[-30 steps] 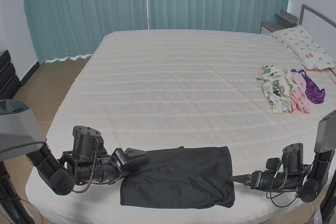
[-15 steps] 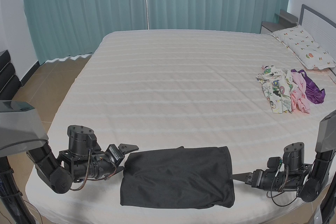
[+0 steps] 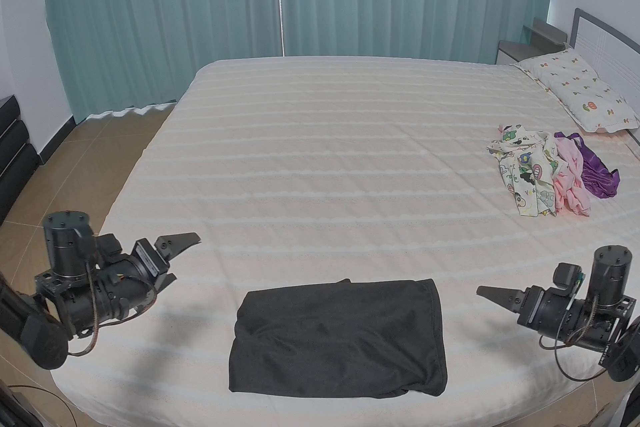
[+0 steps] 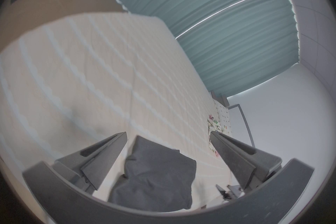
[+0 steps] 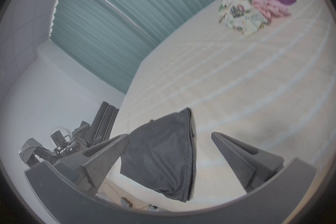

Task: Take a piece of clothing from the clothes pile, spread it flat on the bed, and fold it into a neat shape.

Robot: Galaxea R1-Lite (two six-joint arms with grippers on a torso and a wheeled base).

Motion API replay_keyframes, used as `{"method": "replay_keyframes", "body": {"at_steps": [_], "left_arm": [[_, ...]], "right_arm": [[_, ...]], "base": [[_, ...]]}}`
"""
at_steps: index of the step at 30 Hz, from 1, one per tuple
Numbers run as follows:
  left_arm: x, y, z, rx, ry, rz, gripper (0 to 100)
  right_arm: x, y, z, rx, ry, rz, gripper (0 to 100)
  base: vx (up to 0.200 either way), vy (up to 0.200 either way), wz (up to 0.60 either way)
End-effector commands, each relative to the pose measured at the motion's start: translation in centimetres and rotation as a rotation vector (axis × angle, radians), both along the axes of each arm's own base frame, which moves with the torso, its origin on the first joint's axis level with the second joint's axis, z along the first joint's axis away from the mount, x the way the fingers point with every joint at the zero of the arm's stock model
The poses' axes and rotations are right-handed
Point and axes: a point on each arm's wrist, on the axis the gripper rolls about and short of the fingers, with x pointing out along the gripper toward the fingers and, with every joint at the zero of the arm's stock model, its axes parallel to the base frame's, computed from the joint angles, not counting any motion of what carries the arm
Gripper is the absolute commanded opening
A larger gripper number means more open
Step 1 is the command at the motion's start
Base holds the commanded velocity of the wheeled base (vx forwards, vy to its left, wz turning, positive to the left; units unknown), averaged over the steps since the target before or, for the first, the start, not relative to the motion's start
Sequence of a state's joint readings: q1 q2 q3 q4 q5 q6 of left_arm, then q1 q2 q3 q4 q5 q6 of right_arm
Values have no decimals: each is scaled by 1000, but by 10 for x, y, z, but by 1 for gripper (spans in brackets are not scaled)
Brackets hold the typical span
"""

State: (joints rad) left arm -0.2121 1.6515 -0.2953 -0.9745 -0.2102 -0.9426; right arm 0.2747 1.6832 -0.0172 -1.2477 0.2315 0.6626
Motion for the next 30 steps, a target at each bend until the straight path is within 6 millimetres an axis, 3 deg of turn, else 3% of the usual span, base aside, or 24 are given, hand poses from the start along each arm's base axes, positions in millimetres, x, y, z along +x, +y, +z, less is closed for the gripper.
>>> {"method": "replay_keyframes", "body": {"at_steps": [1,5,9,16,19,25,30], "left_arm": [[-65,27,39,149,-230,108,100],[-91,32,44,195,-313,146,100],[-125,40,46,336,-386,242,100],[-184,50,39,500,-440,296,100],[-195,52,35,547,-445,310,100],[-228,58,22,614,-464,331,100],[-245,59,12,687,-459,342,100]], "right_arm": [[-56,-20,50,-67,-285,-67,100],[-83,-29,57,-175,-366,-106,100],[-127,-41,61,-280,-453,-135,100],[-176,-55,42,-307,-456,-227,100],[-182,-55,39,-314,-479,-259,100],[-196,-56,16,-456,-518,-255,100],[-196,-54,15,-468,-545,-241,100]], "base": [[0,0,0],[0,0,0],[0,0,0],[0,0,0],[0,0,0],[0,0,0],[0,0,0]]}}
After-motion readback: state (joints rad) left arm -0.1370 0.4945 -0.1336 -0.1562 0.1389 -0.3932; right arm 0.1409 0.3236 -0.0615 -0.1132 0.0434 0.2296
